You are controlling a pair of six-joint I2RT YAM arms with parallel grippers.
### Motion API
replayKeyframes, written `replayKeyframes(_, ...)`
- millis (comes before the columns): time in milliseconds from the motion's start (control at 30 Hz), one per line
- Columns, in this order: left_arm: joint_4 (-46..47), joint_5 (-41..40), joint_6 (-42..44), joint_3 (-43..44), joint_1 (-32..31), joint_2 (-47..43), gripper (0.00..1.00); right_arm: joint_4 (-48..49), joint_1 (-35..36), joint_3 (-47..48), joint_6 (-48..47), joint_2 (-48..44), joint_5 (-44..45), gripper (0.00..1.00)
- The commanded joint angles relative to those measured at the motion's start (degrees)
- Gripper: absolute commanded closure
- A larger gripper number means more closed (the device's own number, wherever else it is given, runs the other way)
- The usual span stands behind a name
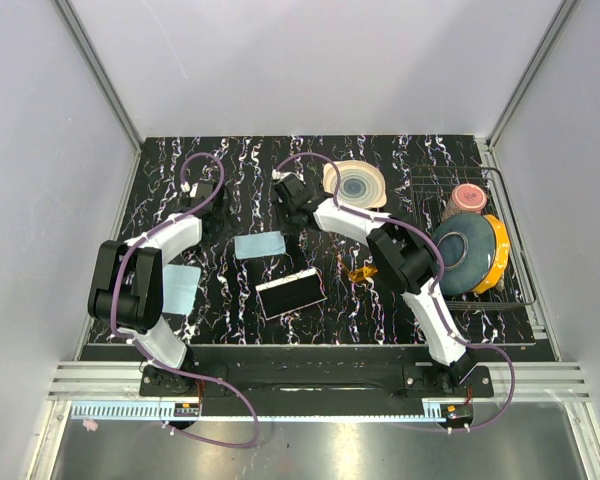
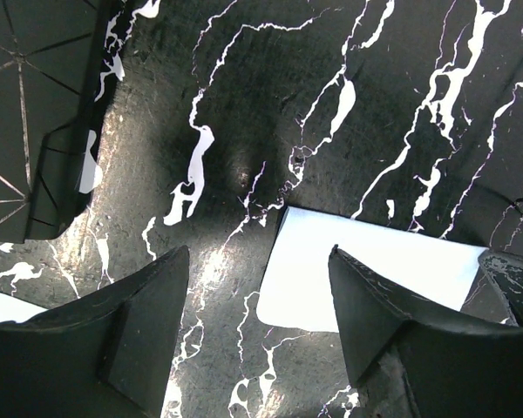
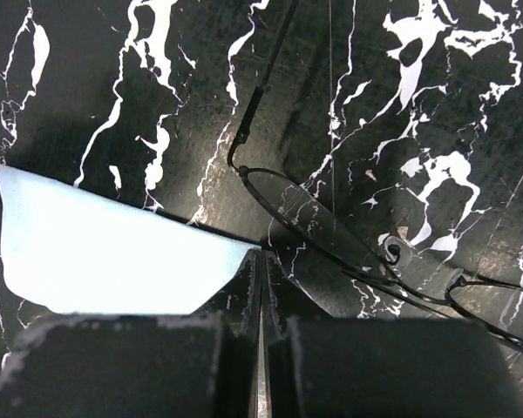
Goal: Organize the sunglasses
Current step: Move the folded cleaning cloth to the center of the board, then pick up the folded cleaning cloth from the center of the board.
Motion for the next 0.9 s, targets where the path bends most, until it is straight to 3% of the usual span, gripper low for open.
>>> replayKeyframes(0,1.27,1.03,-0.22,-0.19,0.26,-2.48,0.31,-2.3,-0.44,0.23,-2.9,1.4,2.71,1.0)
replayKeyframes(33,1.1,1.21,-0.4,-0.28,0.35,-2.48,0.31,-2.12,-0.44,-0.81,-2.55,0.01,2.44,0.88)
replayKeyframes(133,1.09,2.44,-1.63,-0.98,0.26,-2.48,0.31,-1.59,-0.44,-1.96,-1.76,-2.29,2.44,0.68)
replayKeyframes(233,2.14,3.67,-2.51,-2.12,0.35,-2.83,0.31,-1.68,-0.44,-2.58,-1.67,-3.52,1.74,0.61)
replayKeyframes(633,3.47,5.96,-2.69,-3.35,0.17,-0.72,0.37,-6.25,-0.01,-1.62,1.4,-1.86,-4.32,0.69)
replayKeyframes(867,3.82,6.92,-1.19,-2.91,0.0,0.95,0.42,-9.23,1.4,-1.0,2.73,-1.24,-3.1,0.71)
